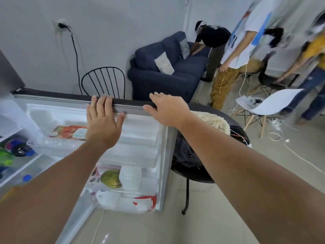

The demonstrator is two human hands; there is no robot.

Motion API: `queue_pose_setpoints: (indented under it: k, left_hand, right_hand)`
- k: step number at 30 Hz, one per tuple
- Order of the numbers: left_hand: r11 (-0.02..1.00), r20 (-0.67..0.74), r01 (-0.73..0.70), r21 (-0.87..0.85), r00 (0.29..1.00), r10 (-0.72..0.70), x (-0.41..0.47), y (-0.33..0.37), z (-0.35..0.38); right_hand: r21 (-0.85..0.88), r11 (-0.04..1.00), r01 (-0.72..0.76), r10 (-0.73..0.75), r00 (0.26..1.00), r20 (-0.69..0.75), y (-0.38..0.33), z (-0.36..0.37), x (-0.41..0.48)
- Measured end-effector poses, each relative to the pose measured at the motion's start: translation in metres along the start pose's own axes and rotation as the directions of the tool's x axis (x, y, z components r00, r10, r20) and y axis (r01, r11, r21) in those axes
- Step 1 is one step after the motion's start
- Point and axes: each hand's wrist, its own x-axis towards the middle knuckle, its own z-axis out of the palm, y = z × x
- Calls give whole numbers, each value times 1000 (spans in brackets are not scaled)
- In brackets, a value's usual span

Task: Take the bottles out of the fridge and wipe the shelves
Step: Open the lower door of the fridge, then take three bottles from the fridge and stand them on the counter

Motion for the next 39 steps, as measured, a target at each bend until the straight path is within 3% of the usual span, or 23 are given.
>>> queue_pose_setpoints:
  k: [6, 9, 11, 14, 18, 22, 28, 36, 39]
  left_hand:
    - [999, 33, -14, 53, 999, 12, 1, -4, 2]
    - [999, 98, -44, -3, 994, 44, -1, -3, -10]
    - [998, 71, -39, -52, 997, 43, -18, -5, -25]
    - [988, -10, 109, -110, 994, -111, -69, -20, -55]
    - [948, 46, 298, -113, 954, -295, -178, -59, -90]
    - [911, 155, 412, 9, 900, -408, -278, -118, -100]
    - [830, 176, 555, 50, 813, -554, -339, -236, -72]
    - [757, 135, 651, 54, 746, -652, -287, -394, 5]
    - [683, 99, 729, -33, 683, -724, -239, -457, 24]
  right_hand:
    - [7, 1000, -2, 2, 1000, -19, -1, 1, -2]
    - [-5, 1000, -13, 13, 999, -35, 6, 4, -5]
    - [-48, 997, -55, 49, 992, -120, 4, 12, -10]
    - [75, 995, -69, 90, 941, -327, -34, 26, -25]
    - [331, 930, 158, -1, 904, -428, -137, 48, -69]
    - [420, 838, 349, -235, 925, -300, -241, 98, -101]
    - [500, 777, 384, -407, 911, -67, -355, 175, -66]
    - [575, 768, 284, -359, 933, 20, -492, 291, 109]
    - [562, 782, 269, -321, 947, -7, -530, 325, 174]
